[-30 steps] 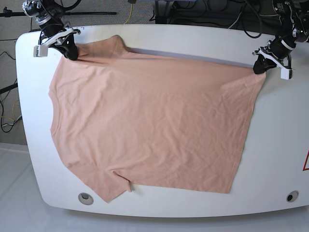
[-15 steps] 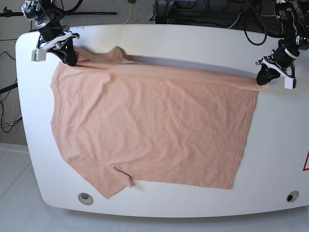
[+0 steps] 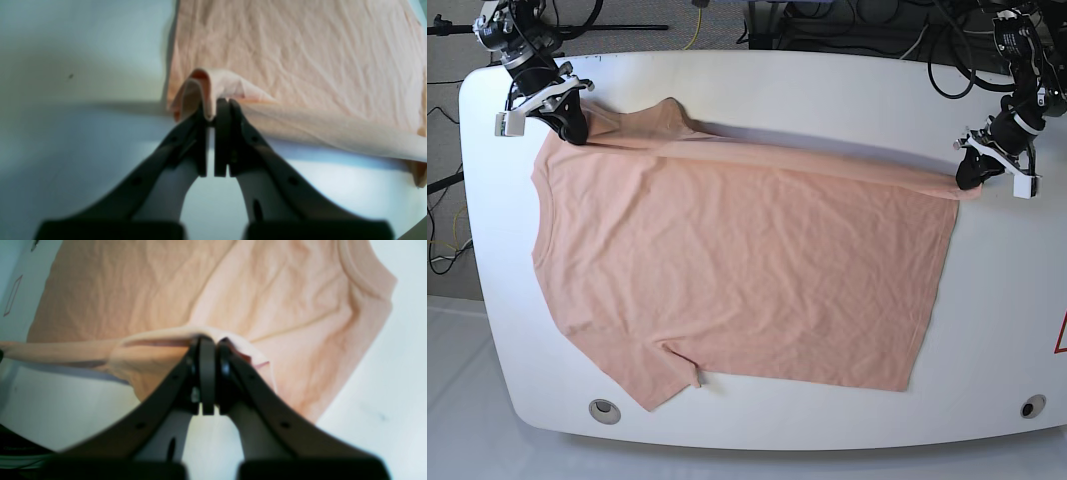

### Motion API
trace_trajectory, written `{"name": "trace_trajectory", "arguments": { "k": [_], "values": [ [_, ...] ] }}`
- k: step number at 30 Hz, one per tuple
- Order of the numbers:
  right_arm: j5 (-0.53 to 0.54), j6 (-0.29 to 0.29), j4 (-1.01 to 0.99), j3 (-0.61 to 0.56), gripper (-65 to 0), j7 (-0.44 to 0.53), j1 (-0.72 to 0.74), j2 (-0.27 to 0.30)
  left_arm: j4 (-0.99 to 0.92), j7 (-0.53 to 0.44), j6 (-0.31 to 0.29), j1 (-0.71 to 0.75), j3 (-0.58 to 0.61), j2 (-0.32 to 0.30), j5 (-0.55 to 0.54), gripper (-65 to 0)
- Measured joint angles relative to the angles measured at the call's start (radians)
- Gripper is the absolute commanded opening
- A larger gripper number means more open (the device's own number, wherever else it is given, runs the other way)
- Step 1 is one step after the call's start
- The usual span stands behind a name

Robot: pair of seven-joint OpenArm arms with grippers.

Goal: Fold the T-shirt properly
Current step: 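Lift the shoulder edge with both grippers and pull it toward the hem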

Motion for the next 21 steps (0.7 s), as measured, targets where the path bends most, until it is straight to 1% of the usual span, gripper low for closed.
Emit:
{"name": "trace_trajectory", "arguments": {
  "k": [17, 21],
  "values": [
    [-0.009, 0.0, -0.011, -0.003, -65.0, -0.016, 0.082, 0.003, -0.001, 0.0, -0.006, -0.041, 0.0, 0.005, 0.0, -65.0],
    [-0.062, -0.004, -0.056, -0.028, -65.0, -0.01, 0.134, 0.008, -0.022, 0.0, 0.005, -0.075, 0.005, 0.011, 0.004, -65.0]
  ]
}}
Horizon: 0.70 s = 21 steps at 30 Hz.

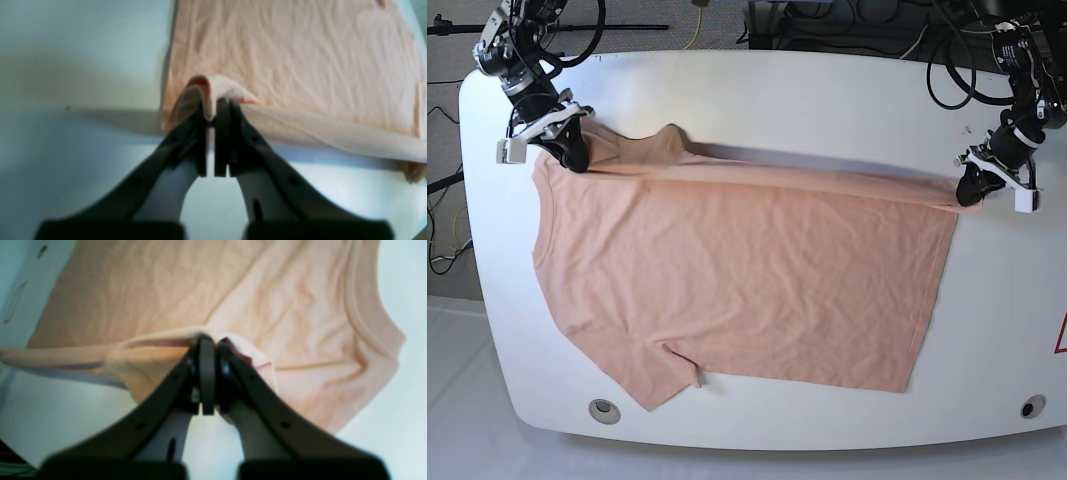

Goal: Fold the T-shirt properly
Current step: 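Lift the shoulder edge with both grippers and pull it toward the hem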

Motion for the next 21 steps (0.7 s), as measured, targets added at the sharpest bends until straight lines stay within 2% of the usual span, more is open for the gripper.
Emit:
{"name": "trace_trajectory", "arguments": {
  "k": [14, 21],
  "values": [
    [-0.061, 0.001, -0.098, -0.006, -65.0, 0.003, 0.099, 0.028, -0.098, -0.006, 0.01, -0.071, 0.029, -0.003, 0.004, -65.0],
    [-0.101, -0.001, -0.143, -0.049, -65.0, 0.013, 0.161, 0.038, -0.123, -0.007, 0.011, -0.102, 0.038, -0.004, 0.004, -65.0]
  ]
}}
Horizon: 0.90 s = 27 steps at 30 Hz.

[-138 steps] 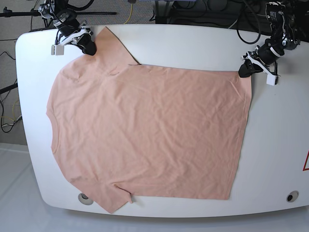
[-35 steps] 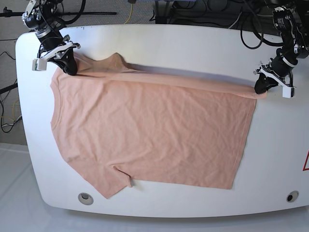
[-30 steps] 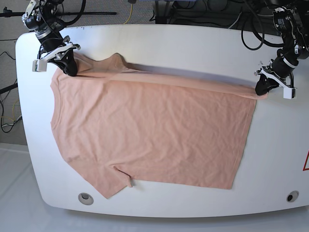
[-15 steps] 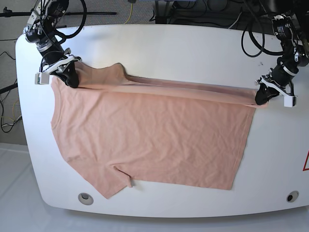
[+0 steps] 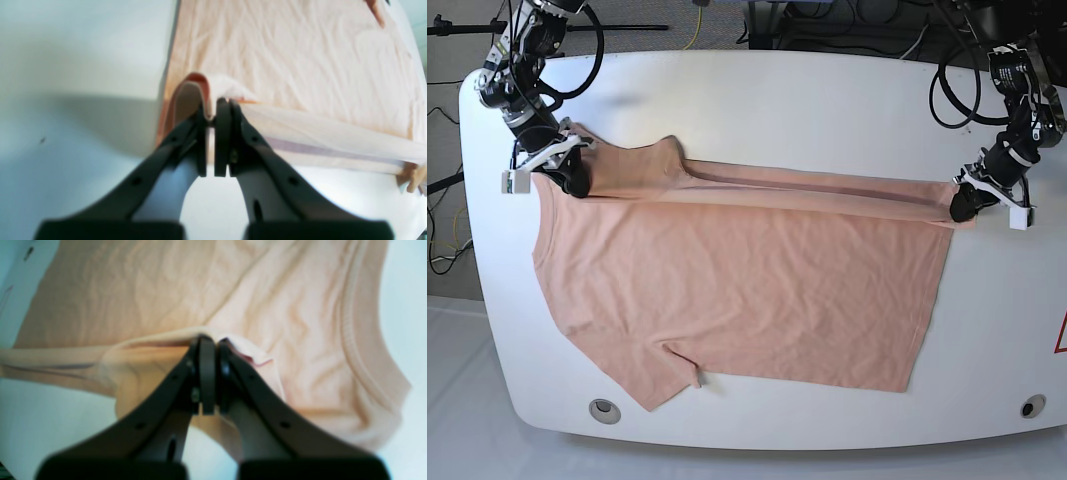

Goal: Fold the T-shirt properly
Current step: 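Lift the shoulder edge with both grippers and pull it toward the hem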

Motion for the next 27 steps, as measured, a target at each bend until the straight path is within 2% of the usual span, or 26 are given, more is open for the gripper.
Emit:
{"name": "trace_trajectory", "arguments": {
  "k": [13, 27],
  "values": [
    [-0.029, -0.002, -0.129, -0.044, -65.0, 0.011, 0.142, 0.034, -0.022, 0.003, 0.006, -0.048, 0.0, -0.007, 0.004, -65.0],
    [-0.08, 0.002, -0.217, -0.052, -65.0, 0.035, 0.202, 0.044, -0.142, 0.0, 0.007, -0.124, 0.013, -0.009, 0.008, -65.0]
  ]
}}
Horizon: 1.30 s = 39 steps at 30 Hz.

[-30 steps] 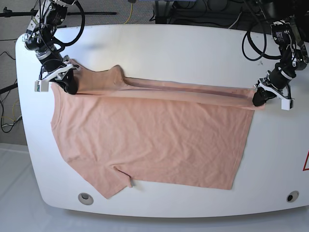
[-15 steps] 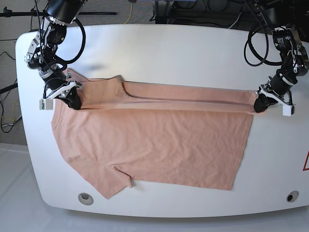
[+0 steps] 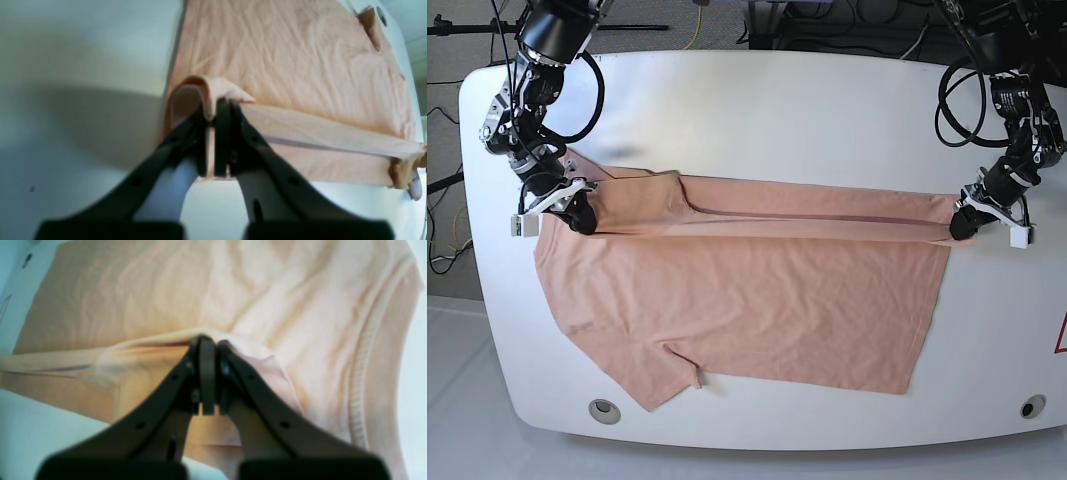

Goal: Fold the T-shirt properly
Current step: 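Lift the shoulder edge with both grippers and pull it toward the hem, then lower the folded edge onto the shirt and open both grippers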

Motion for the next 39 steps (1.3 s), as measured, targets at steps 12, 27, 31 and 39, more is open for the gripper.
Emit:
{"name": "trace_trajectory", "arguments": {
  "k": [12, 27, 31, 39],
  "values": [
    [-0.06, 0.0, -0.023, 0.0, -65.0, 0.0, 0.055, -0.006, -0.064, -0.01, -0.003, -0.045, 0.032, -0.003, 0.011, -65.0],
    [-0.057, -0.004, -0.122, -0.013, -65.0, 0.029, 0.086, 0.016, -0.066, -0.013, 0.003, -0.088, 0.101, -0.029, 0.045, -65.0],
    [-0.058, -0.008, -0.14, -0.022, -65.0, 0.037, 0.098, 0.018, -0.066, -0.023, 0.004, -0.1, 0.115, -0.043, 0.045, -65.0],
    [-0.06, -0.001, -0.139, -0.022, -64.1, 0.033, 0.1, 0.016, -0.071, -0.026, 0.004, -0.106, 0.135, -0.066, 0.047, -65.0]
  ]
}}
